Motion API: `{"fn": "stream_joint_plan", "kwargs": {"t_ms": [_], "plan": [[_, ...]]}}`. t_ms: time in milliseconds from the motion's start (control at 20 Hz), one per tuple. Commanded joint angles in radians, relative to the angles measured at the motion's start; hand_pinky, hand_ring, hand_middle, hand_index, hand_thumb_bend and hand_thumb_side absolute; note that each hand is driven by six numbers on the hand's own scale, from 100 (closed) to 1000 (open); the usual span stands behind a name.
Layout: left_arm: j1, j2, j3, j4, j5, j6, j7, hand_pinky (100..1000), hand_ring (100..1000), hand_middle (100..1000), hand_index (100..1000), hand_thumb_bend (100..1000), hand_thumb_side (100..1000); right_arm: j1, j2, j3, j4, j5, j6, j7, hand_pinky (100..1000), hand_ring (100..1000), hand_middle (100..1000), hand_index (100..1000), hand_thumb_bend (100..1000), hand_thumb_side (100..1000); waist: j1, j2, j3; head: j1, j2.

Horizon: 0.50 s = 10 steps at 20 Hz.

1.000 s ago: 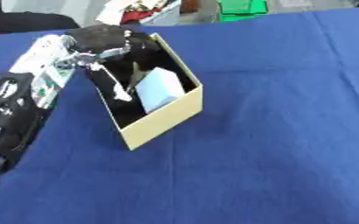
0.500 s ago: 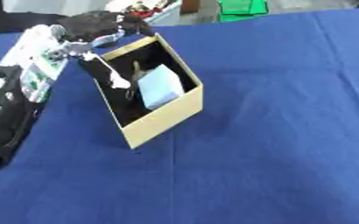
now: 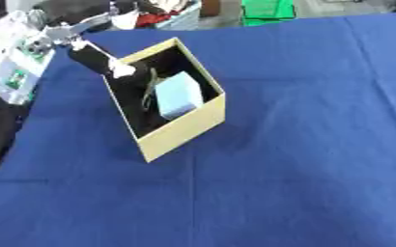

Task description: Pick up objects on the table and place them in the box.

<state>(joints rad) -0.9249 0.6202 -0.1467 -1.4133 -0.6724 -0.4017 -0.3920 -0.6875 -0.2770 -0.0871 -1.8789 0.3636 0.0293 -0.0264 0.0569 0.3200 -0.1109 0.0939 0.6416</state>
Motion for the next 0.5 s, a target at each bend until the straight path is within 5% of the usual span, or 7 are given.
{"fn": "stream_joint_plan", "kwargs": {"t_ms": [50, 500], "plan": [[0.008, 0.056, 0.038, -0.075, 0.054, 0.037, 0.009, 793, 862, 824, 920, 412, 316, -0.009, -0.008, -0.01, -0.023, 0.011, 0.0, -0.005, 877, 955, 744, 938, 100, 772, -0.006, -0.029, 0.007, -0.007, 0.006], [0.165, 0.104, 0.124, -0.28, 0.214, 0.186, 0.109, 765, 813, 786, 895, 287, 277, -0.007, -0.003, -0.014, -0.034, 0.021, 0.002, -0.01, 877, 954, 746, 937, 100, 772, -0.017, -0.033, 0.031, -0.027, -0.001]]}}
